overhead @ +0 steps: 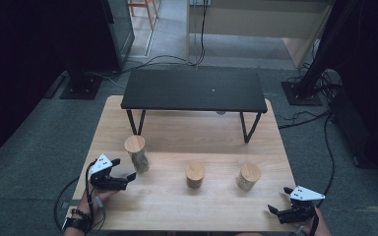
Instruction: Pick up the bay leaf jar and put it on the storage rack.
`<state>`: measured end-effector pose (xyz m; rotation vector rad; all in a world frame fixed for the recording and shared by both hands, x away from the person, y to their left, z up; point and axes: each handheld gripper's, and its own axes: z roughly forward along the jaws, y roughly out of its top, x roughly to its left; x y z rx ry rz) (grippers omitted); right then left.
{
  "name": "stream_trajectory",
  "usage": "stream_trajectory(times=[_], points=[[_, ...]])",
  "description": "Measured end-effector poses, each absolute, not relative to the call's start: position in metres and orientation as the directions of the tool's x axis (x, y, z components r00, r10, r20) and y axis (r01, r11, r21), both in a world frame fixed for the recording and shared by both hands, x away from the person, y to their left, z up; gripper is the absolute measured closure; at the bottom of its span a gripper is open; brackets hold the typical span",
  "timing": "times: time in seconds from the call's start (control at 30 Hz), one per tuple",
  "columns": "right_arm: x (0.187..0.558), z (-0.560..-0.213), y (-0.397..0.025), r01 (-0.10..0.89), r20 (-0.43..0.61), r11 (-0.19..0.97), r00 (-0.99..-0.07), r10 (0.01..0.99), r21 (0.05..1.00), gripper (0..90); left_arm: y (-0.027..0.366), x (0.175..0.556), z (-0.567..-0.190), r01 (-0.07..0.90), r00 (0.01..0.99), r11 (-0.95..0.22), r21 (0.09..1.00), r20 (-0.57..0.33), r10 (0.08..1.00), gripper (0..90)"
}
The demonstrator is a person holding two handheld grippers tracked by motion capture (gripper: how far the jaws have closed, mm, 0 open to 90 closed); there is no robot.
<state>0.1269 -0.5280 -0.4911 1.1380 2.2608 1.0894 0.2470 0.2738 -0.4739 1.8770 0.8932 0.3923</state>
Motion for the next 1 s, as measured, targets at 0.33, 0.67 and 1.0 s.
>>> stream_trajectory(times=[0.33,0.67,1.0], points=[[0.128,-0.491,-0.528,0.506,0.007,0.374,-0.601,0.8,0.777,0.6,0.266,0.266,-0.468,0.41,0.689,-0.271,0.871,-0.101,0.717,4.8],[0.128,-0.491,-0.528,0.507,0.006,0.374,-0.599,0.8,0.776,0.6,0.259,0.279,-0.465,0.404,0.699,-0.283,0.87,-0.094,0.709,4.8],[0.128,-0.49,-0.527,0.508,0.005,0.375,-0.599,0.801,0.775,0.6,0.252,0.289,-0.466,0.414,0.712,-0.294,0.862,-0.105,0.694,4.8]])
